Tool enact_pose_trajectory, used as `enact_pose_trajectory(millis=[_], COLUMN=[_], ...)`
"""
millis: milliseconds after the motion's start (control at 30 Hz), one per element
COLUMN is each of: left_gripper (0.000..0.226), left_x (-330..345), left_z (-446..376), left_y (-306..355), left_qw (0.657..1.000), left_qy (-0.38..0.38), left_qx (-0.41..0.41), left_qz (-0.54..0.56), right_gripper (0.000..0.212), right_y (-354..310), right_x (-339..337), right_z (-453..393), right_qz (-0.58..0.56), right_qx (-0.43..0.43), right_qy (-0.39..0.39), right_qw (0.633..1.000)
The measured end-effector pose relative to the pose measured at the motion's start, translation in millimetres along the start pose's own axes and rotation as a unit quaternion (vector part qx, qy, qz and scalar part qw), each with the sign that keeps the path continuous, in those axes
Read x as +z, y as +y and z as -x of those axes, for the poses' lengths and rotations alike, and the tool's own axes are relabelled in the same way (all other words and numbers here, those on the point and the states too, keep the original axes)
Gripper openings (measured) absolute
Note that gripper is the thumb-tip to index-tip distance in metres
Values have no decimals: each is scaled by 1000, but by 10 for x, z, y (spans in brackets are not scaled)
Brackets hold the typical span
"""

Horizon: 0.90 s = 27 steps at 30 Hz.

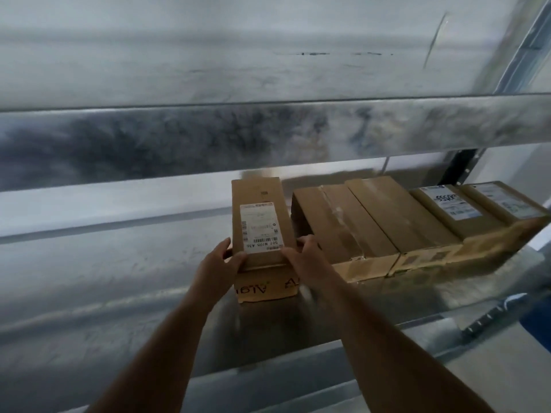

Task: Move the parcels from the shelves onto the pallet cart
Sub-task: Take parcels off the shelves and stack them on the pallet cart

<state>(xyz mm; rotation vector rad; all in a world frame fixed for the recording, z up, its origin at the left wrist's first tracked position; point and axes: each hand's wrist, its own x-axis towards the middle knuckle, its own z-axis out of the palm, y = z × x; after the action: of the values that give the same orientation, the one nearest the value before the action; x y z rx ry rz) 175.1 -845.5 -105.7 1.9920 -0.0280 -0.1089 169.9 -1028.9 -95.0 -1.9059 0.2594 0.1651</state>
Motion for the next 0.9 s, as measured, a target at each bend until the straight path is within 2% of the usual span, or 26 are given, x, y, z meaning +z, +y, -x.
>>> enact_pose_trajectory(millis=[67, 167, 333, 467, 700, 900], left_gripper=[53, 56, 53, 54, 57, 58], left_x=[-52, -70, 26, 86, 403, 895], left_z=[176, 415, 891, 1281, 1842, 2114], left_y=[-17, 1, 92, 141, 291, 474], left_qw=[997, 992, 989, 993, 986, 983], left_qy=[-22, -28, -25, -10, -26, -62], left_qx=[-40, -47, 0, 52, 115, 156], left_qz=[60, 116, 143, 107, 114, 74], right_gripper=[56, 45, 38, 42, 50, 50], right_y=[28, 64, 205, 281, 543, 922], right_x=[-8, -11, -54, -168, -506, -953], right_z=[100, 250, 645, 1049, 1704, 2143], right_qz=[-55, -54, -57, -85, -73, -16], right_qx=[9, -55, -125, -168, -203, -203], right_qy=[-60, -103, -103, -107, -59, 32], right_qw=[997, 992, 985, 976, 975, 979])
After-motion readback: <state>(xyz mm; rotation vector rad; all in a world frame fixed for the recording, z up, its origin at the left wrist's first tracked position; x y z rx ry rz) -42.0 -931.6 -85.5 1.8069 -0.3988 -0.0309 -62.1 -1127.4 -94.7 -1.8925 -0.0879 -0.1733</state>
